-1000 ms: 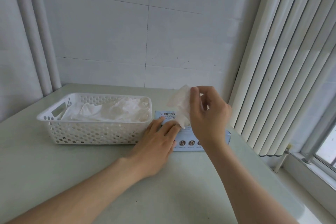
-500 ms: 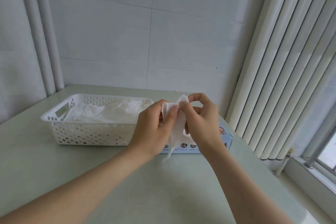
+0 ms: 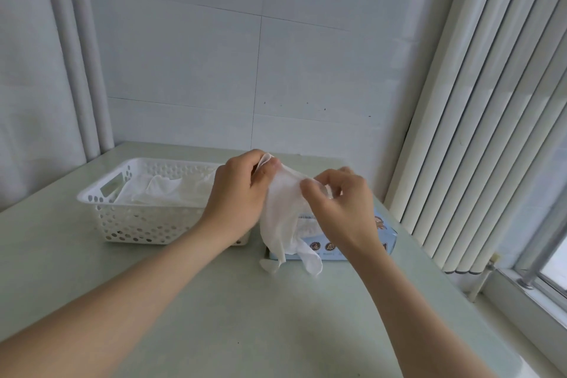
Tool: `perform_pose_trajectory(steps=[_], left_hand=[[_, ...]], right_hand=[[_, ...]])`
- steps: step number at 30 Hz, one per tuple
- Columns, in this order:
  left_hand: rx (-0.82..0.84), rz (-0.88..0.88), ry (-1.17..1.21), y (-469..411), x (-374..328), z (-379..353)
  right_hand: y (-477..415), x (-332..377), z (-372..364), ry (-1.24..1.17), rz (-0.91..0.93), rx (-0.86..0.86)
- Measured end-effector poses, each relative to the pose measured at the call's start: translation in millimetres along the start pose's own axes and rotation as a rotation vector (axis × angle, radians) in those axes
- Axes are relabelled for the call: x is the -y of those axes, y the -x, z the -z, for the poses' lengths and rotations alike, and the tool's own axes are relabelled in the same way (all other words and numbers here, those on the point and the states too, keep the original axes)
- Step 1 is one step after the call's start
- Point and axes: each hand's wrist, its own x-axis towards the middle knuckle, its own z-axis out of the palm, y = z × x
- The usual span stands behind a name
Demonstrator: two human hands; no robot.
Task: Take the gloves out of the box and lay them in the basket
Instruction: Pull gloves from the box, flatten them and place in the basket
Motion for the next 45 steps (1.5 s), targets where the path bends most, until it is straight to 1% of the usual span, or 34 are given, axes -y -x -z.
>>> perform_pose_trajectory(steps=[2,4,6,8,10,12,17,23,27,30,32,34,36,41,45], left_hand=[[-0.038,0.015,0.005,-3,3,1],[-0.061,0.014,0.01,-5,2,3],[-0.068,0.008,0.005,-7,0,7],[-0.049,0.013,0.007,-12,-1,13],[0.003,0.028,0.024,-19,1,21],[0.045,0.048,0.042,-28,5,31],[0.08,0.086,-0.008,-40,13,52],[0.001,0.113,-0.153,-50,26,62],[-0.016,0.15,-0.204,-52,40,67],[-0.028,0.163,-0.26,-54,51,78],[-0.034,0.188,-0.312,-57,60,89],[-0.035,0.225,-0.378,-59,73,101],[-0.01,0.264,-0.455,-58,86,112],[0.066,0.34,-0.651,-51,105,128],[0.079,0.381,-0.793,-46,108,132]], right_hand=[[-2,2,2,-0.089,0.009,0.004],[-2,6,3,-0.248,-0.028,0.083],[0,8,5,-0.343,-0.086,0.158],[2,11,7,-0.403,-0.14,0.23],[4,14,8,-0.453,-0.209,0.305],[5,13,8,-0.435,-0.249,0.334],[2,7,-2,-0.403,-0.287,0.253],[-15,12,-29,-0.392,-0.261,0.089],[-38,24,-54,-0.291,-0.171,0.019],[-59,33,-72,-0.133,-0.049,-0.008],[-71,40,-85,0.017,0.038,0.037],[-81,43,-99,0.178,0.108,0.124],[-90,45,-111,0.314,0.121,0.217],[-94,43,-139,0.48,0.115,0.4],[-88,38,-155,0.665,0.185,0.44]])
